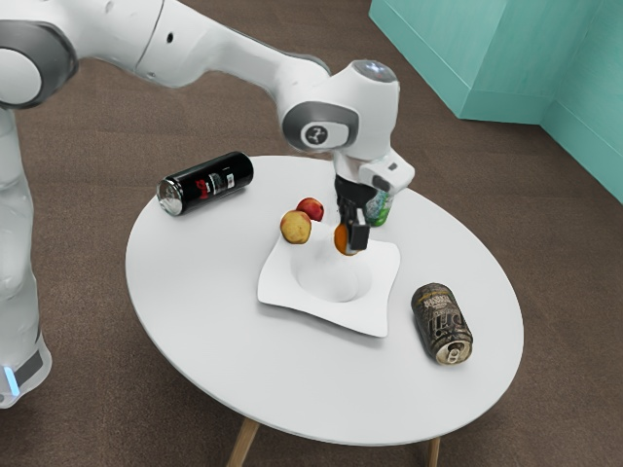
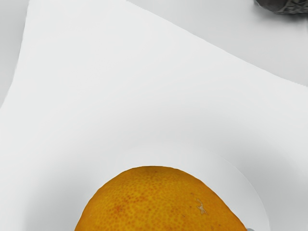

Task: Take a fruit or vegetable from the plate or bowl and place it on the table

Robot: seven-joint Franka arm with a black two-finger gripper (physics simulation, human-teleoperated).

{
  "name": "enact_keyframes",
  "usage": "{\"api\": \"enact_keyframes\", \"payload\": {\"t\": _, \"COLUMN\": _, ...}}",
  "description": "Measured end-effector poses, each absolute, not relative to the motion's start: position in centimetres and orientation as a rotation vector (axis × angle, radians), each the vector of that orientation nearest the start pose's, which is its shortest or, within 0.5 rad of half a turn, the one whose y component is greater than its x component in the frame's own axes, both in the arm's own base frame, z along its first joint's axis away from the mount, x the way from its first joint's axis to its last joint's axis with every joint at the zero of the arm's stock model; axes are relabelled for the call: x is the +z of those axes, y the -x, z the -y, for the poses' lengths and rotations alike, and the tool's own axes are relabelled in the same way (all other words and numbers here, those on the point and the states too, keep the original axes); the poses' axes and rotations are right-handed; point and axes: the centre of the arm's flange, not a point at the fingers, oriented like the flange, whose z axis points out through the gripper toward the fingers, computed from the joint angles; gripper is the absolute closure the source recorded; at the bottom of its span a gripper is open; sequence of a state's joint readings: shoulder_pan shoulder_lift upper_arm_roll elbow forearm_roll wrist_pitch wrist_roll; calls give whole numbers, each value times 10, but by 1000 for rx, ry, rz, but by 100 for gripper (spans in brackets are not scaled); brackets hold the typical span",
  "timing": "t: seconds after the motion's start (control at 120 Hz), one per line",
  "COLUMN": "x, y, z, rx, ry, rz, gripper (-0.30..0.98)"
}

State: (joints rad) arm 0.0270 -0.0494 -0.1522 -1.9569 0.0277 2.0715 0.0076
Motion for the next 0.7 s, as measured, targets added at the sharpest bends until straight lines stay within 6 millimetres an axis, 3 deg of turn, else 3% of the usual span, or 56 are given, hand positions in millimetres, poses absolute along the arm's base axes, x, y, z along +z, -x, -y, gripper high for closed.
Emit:
{"api": "enact_keyframes", "payload": {"t": 0.192, "x": 551, "y": -537, "z": 190, "rx": -307, "ry": 3072, "rz": -551, "gripper": 40}}
{"api": "enact_keyframes", "payload": {"t": 0.308, "x": 554, "y": -519, "z": 234, "rx": -283, "ry": 3054, "rz": -678, "gripper": 40}}
{"api": "enact_keyframes", "payload": {"t": 0.458, "x": 546, "y": -517, "z": 242, "rx": -238, "ry": 3050, "rz": -703, "gripper": 41}}
{"api": "enact_keyframes", "payload": {"t": 0.7, "x": 537, "y": -530, "z": 211, "rx": -204, "ry": 3066, "rz": -613, "gripper": 41}}
